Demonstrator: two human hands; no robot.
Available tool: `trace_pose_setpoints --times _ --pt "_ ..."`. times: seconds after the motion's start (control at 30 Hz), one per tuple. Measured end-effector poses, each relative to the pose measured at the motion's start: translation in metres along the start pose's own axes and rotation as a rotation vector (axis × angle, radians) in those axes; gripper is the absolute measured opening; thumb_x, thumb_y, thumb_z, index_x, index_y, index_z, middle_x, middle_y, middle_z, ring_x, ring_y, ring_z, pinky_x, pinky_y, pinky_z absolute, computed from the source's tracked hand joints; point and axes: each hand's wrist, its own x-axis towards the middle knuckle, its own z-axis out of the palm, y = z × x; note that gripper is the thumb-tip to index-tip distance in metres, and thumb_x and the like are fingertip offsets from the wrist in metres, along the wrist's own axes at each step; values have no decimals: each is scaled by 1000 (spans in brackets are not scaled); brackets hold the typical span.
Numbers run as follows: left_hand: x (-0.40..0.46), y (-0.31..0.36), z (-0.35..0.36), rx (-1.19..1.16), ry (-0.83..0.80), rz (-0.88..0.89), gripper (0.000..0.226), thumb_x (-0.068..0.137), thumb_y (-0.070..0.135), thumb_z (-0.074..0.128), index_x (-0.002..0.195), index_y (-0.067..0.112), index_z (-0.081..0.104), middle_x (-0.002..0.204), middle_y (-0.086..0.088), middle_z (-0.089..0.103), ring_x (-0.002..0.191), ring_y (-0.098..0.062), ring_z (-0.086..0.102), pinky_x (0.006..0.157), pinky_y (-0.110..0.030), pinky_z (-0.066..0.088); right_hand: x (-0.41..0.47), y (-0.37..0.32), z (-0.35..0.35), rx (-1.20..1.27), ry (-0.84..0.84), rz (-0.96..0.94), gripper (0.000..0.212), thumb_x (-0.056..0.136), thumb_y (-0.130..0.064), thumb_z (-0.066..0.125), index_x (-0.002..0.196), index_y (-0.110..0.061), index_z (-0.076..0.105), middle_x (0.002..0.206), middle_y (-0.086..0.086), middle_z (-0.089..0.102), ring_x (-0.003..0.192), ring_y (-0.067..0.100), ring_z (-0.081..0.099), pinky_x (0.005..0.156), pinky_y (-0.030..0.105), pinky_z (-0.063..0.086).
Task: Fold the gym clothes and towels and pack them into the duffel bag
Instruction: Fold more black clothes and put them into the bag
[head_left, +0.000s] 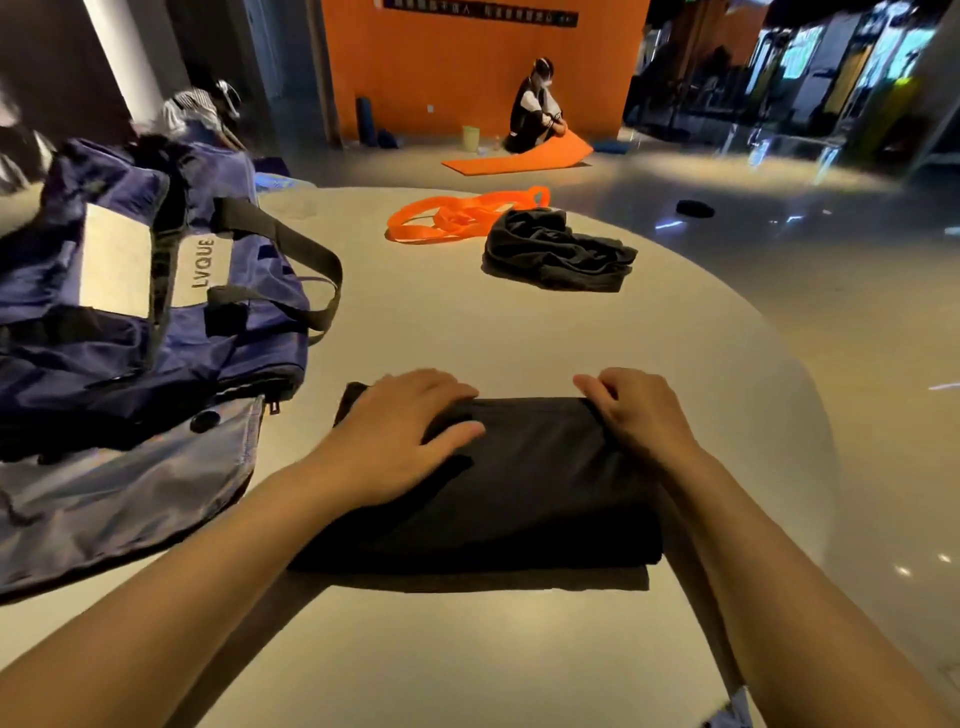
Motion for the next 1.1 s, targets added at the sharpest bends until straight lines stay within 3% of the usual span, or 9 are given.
trace_pose_setpoints --times 0.1,0.2,0.33,0.43,0.53,0.63,0.87,0.97,1.1 --pt "5 6 13 150 -267 -50 67 86 73 12 148 47 14 159 13 12 146 -10 6 119 -48 -3 3 2 3 -28 6 8 49 98 -43 46 58 -14 44 58 1 48 54 15 43 49 27 28" --pt "6 5 19 194 -272 -58 76 79 81 3 148 49 6 160 14 4 147 -9 -1 118 -50 -9 -2 -4 -2 -37 33 40 44 98 -41 46 64 -13 49 66 4 55 61 18 46 52 28 30" --pt "6 4 21 187 -239 -58 85 70 82 -4 148 49 5 160 14 5 147 -9 -1 118 -49 -9 -38 -43 -21 -94 231 -116 24 100 -30 44 109 -17 61 108 4 62 93 20 55 78 34 46" --pt "5 2 24 152 -189 -50 85 70 77 -6 149 47 9 159 15 10 146 -7 2 118 -48 -6 -77 -75 -9 -191 57 -300 41 99 -41 31 132 -24 48 130 -1 53 120 22 48 97 39 39" --pt "7 -6 22 99 -136 -89 60 95 64 14 149 40 19 158 11 18 146 -7 10 119 -40 -2 -82 -64 19 -291 -240 -170 62 94 -60 11 149 -34 21 158 -5 19 145 18 12 118 43 8" --pt "8 -13 18 101 -103 -110 57 97 59 18 149 36 24 157 7 23 145 -10 15 118 -35 2 -76 -51 22 -286 -306 -120 64 94 -64 17 151 -37 10 161 -6 2 147 14 -4 119 41 -8" --pt "-37 -26 3 -36 167 -323 84 73 78 32 145 35 33 154 0 25 142 -20 18 115 -42 18 -76 -51 21 -322 -352 -118 60 94 -65 15 148 -47 1 161 -7 -6 147 16 -8 116 55 -4" --pt "-65 -28 -10 -242 94 -476 79 78 55 68 144 37 30 148 -2 35 133 -22 36 105 -39 36 -75 -54 22 -371 -376 -129 55 95 -63 9 146 -50 -5 161 -3 -7 147 20 -9 114 60 -6" --pt "-59 -22 -26 -267 -90 -493 96 70 38 81 146 40 23 144 -4 42 124 -23 48 97 -34 44 -73 -58 19 -566 -308 -215 71 81 -66 -14 148 -45 -5 161 5 3 147 28 2 107 64 -19"
